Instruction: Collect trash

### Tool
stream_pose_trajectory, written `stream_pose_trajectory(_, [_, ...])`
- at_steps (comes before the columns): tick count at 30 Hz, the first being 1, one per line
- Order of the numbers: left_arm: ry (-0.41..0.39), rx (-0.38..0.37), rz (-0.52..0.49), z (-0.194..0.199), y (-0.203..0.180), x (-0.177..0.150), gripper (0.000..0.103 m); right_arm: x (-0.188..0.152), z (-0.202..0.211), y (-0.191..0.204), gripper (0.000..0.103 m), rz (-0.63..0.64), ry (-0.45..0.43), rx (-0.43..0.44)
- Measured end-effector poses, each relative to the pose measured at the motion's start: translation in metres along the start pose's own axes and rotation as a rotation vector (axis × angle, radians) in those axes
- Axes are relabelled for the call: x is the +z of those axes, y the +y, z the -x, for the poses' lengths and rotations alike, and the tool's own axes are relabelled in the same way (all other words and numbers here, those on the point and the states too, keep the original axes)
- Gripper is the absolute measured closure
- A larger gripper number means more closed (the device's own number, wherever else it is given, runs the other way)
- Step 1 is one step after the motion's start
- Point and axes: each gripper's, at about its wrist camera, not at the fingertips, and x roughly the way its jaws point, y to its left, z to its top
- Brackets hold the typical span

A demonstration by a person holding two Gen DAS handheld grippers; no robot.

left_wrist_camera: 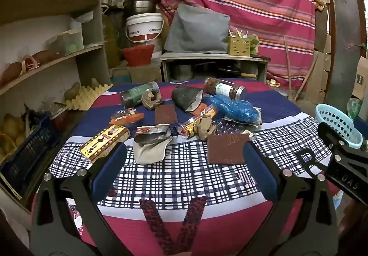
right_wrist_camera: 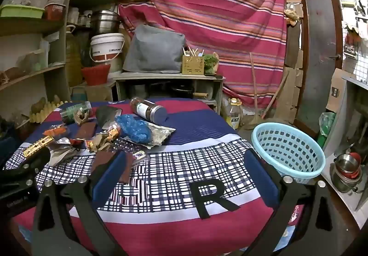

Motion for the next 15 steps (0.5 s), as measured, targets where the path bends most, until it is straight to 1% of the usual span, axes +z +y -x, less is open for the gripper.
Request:
stream_pose_trajectory(14, [-0.004,0.004,-0.01,-0.0015,-0.0038,-0.0012,0.005,0.0012,-0.0009,0.0008,0.004,0.001,-0.012,-0.004])
stream_pose_trajectory(15, [-0.002,0.0,-0.003,-0.0021,0.0011,-0.0008,0.005,0.0014,-0.0011,0.0008,0.004,0.003,-0.013,-0.005])
